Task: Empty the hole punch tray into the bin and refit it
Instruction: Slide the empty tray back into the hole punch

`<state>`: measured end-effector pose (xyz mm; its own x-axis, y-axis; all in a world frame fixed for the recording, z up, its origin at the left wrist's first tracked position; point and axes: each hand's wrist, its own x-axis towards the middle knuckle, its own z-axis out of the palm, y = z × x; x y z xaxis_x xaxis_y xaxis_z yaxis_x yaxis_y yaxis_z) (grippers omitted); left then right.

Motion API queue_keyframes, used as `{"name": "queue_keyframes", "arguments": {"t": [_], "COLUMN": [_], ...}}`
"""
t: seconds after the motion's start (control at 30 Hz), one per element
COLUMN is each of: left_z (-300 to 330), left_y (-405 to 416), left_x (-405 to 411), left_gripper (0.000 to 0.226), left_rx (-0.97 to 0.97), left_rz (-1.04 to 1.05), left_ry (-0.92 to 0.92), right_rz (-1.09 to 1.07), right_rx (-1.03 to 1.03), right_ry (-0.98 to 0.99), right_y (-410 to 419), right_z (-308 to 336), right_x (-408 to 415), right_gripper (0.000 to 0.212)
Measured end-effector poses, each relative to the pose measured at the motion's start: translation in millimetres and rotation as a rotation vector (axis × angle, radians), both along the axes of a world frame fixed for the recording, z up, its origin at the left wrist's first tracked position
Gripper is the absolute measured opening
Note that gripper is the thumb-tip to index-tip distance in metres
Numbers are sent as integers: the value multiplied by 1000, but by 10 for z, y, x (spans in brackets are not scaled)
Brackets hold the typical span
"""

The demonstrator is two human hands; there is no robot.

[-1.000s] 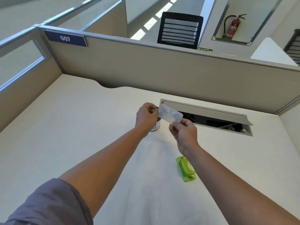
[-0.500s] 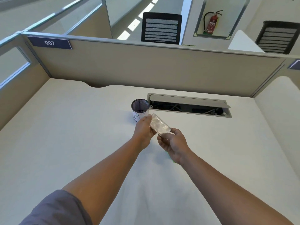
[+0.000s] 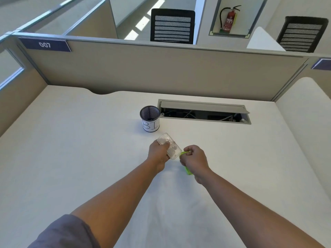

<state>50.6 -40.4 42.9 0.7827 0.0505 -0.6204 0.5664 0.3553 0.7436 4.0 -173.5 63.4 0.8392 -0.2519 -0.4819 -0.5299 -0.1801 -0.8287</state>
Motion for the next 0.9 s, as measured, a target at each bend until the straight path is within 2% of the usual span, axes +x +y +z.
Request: {"name": "queue_keyframes", "arguments": {"t": [0.13, 0.3, 0.4, 0.6, 0.73, 0.9], "left_z": [-110, -203, -250, -264, -277, -280], "left_y": [2, 13, 24, 58, 86, 95], "left_x": [18, -22, -28, -53, -63, -85], "left_gripper": [18, 11, 12, 15, 21, 21], "left_rx": [110, 206, 235, 296, 347, 374], "left_rz": [-32, -74, -93, -154, -185, -203], "left_ry": [35, 69, 91, 125, 122, 108], "right_rz": [-4, 150, 190, 255, 295, 254], "right_rx": [-240, -404, -406, -406, -433, -351], "right_ry": [-98, 36, 76, 72, 87, 68], "right_y": [-140, -245, -257, -242, -233, -260], "right_z": [-92, -279, -344, -410, -440, -422], "right_x": [36, 101, 117, 147, 187, 198], "right_gripper": [27, 63, 72, 68, 74, 64]}}
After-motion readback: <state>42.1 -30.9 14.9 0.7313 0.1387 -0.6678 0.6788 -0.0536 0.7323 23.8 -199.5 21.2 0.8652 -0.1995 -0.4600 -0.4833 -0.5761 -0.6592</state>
